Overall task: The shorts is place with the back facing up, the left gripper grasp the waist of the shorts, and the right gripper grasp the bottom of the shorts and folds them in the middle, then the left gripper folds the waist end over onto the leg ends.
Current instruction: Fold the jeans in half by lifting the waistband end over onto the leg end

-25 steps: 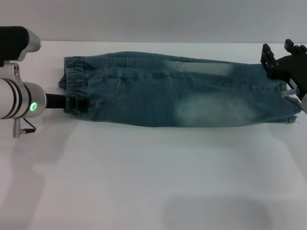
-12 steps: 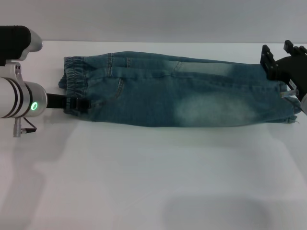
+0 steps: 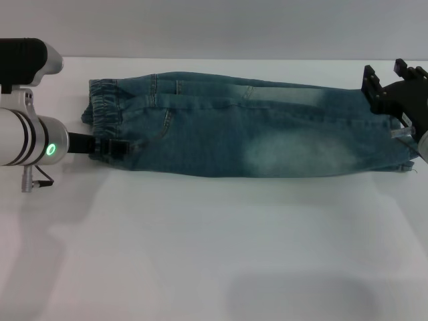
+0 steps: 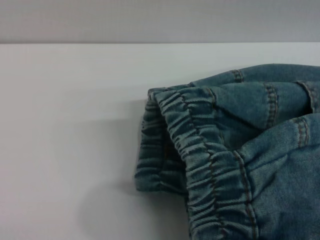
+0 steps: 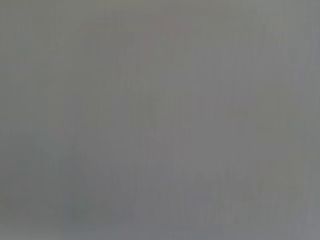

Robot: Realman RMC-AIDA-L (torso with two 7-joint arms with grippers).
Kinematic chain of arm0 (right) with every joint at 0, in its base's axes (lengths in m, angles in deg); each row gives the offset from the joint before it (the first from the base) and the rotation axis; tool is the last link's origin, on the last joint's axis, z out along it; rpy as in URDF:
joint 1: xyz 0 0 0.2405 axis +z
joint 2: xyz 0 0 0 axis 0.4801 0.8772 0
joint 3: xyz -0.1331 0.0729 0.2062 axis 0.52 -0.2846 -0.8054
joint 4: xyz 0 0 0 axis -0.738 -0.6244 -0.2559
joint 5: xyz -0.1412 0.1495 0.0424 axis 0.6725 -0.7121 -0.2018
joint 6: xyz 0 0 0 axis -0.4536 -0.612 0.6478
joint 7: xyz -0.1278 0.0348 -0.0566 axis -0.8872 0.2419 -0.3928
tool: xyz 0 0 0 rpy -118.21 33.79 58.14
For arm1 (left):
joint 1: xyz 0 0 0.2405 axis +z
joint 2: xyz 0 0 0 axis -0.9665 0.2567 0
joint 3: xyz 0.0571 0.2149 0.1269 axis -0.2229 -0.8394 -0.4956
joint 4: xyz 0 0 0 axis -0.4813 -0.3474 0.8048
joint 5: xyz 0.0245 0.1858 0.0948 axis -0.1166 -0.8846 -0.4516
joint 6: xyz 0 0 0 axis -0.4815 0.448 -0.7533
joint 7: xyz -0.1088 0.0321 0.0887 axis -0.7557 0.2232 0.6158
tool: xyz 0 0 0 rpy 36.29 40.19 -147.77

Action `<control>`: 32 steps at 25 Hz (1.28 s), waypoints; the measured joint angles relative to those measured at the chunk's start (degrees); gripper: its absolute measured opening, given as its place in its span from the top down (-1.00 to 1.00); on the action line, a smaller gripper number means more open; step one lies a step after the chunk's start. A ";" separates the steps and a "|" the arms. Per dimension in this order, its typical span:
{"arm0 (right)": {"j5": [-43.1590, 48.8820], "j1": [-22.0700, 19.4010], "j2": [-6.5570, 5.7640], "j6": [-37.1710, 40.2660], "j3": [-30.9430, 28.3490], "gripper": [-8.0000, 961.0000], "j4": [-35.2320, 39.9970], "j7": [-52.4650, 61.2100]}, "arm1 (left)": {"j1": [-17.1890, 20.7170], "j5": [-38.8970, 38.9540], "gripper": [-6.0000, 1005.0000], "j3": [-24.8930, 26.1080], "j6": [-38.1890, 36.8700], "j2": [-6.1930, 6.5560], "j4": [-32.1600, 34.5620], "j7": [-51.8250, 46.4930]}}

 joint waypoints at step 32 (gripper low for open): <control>0.00 -0.08 -0.18 -0.92 -0.35 0.00 0.86 0.00 | 0.50 1.80 0.77 -0.62 -1.28 -0.18 -1.29 0.67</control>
